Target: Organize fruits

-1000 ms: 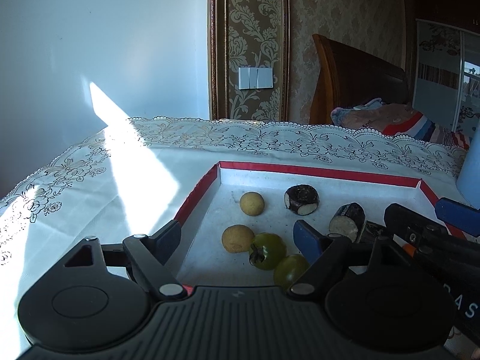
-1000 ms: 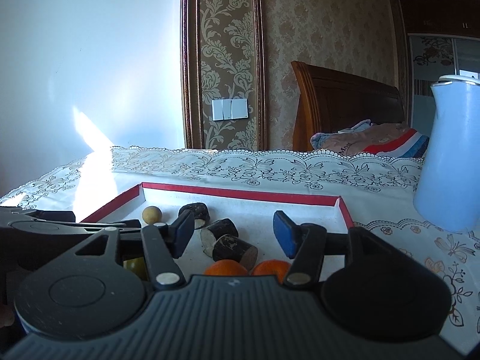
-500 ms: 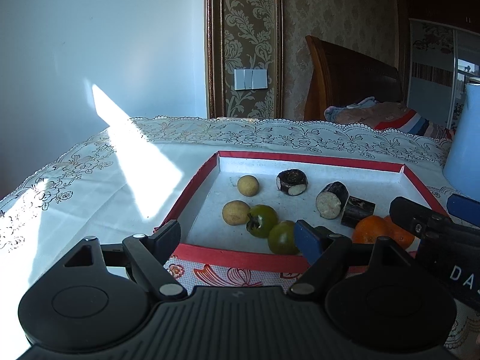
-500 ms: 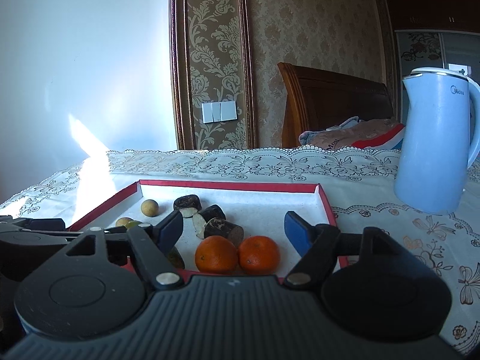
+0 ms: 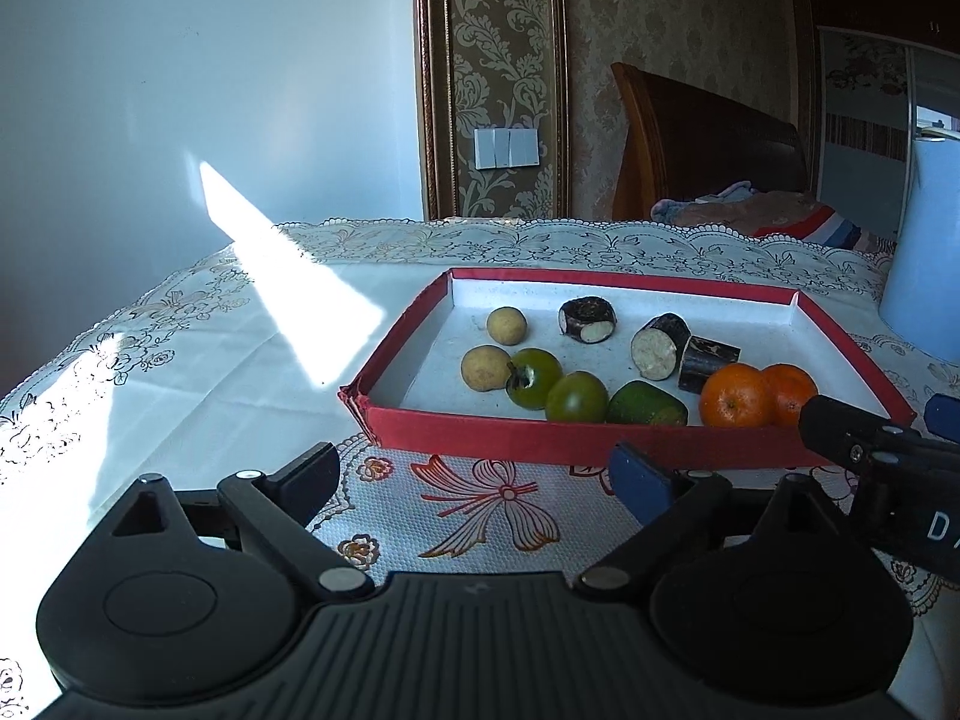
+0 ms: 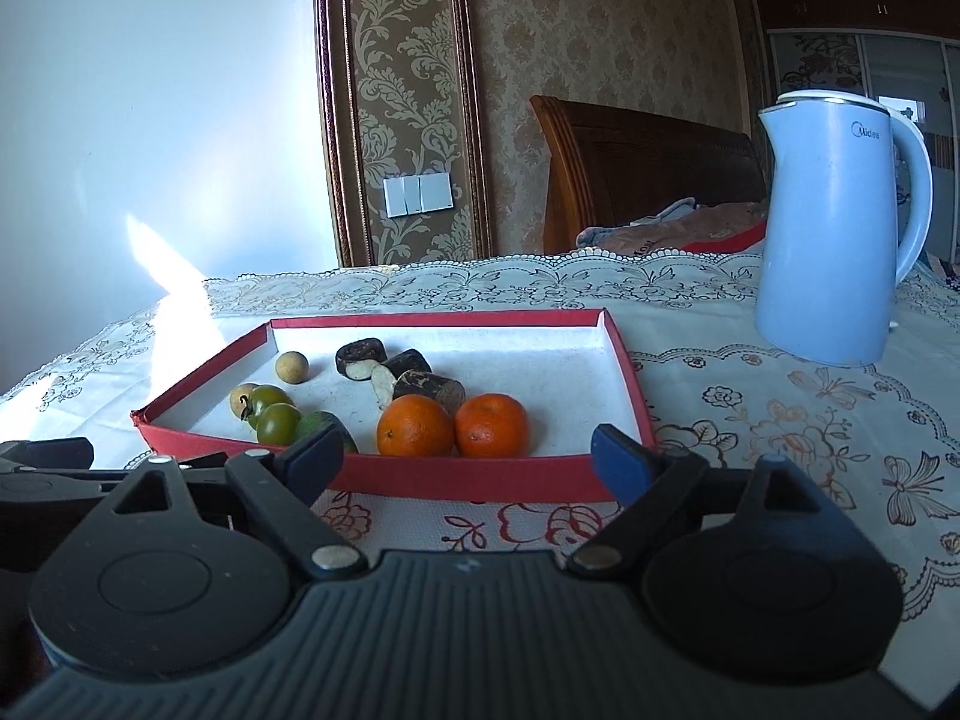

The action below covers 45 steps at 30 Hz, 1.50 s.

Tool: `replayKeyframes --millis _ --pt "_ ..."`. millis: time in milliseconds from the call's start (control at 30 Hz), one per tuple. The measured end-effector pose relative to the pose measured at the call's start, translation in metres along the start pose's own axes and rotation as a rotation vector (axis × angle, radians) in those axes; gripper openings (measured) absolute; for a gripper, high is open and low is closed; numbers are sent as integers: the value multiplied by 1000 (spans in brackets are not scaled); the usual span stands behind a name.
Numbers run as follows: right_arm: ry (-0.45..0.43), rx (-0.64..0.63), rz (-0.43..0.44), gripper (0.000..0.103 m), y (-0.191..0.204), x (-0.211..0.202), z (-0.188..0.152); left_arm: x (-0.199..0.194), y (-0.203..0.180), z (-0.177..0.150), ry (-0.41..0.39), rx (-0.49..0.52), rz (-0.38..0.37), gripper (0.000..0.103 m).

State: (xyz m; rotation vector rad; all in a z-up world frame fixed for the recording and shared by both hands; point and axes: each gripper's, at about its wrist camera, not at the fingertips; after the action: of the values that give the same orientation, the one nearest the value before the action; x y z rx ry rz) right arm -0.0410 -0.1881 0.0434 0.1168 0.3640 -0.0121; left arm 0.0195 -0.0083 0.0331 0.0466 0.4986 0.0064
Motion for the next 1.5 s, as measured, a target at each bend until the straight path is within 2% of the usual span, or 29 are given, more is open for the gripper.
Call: replayKeyframes --millis 267,533,1500 --pt "20 29 -3 90 -3 -1 -2 -4 4 -1 -11 -9 -1 101" --pt "30 27 -5 91 0 -2 -4 -5 7 -3 1 -23 -40 101" --pt "30 57 1 93 -5 0 -6 -1 -1 -7 15 29 11 103"
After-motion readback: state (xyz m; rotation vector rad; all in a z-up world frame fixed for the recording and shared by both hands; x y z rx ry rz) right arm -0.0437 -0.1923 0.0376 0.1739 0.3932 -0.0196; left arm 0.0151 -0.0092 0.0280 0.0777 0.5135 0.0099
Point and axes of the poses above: each gripper's, at about its wrist camera, not at the fingertips, and x roughly the way its jaws point, y to its left, z to its top, and after that the axes turned 1 degree about y, right-handed
